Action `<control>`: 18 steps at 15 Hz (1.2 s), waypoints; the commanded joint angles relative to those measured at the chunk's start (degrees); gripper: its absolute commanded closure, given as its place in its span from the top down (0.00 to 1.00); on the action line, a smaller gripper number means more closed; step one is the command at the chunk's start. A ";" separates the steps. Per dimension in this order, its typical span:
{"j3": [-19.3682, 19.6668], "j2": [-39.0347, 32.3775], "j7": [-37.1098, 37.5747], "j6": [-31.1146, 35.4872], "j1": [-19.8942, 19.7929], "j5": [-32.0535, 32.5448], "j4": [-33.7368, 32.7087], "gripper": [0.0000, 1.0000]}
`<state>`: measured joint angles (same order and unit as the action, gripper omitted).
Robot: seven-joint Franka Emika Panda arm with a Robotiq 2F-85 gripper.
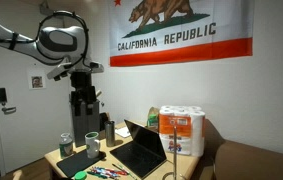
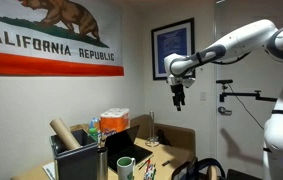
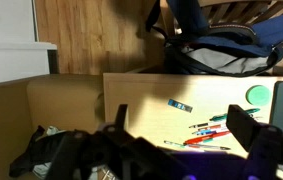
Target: Pick up the green lid from the table and place it on top of the jar on the left, place the jar inside the grey bin
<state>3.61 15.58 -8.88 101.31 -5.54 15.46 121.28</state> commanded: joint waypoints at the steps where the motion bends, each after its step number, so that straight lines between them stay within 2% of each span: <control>1: 0.47 -0.03 0.09 -0.19 0.55 0.10 -0.15 1.00; 8: 0.36 -1.17 -0.10 0.79 0.99 -0.61 -0.20 1.00; 12: -0.65 -4.25 0.45 4.95 2.90 -2.38 1.47 1.00; 18: -3.57 -12.60 0.09 11.87 6.56 -6.42 1.56 1.00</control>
<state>1.24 6.07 -8.77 110.61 -0.08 10.85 123.04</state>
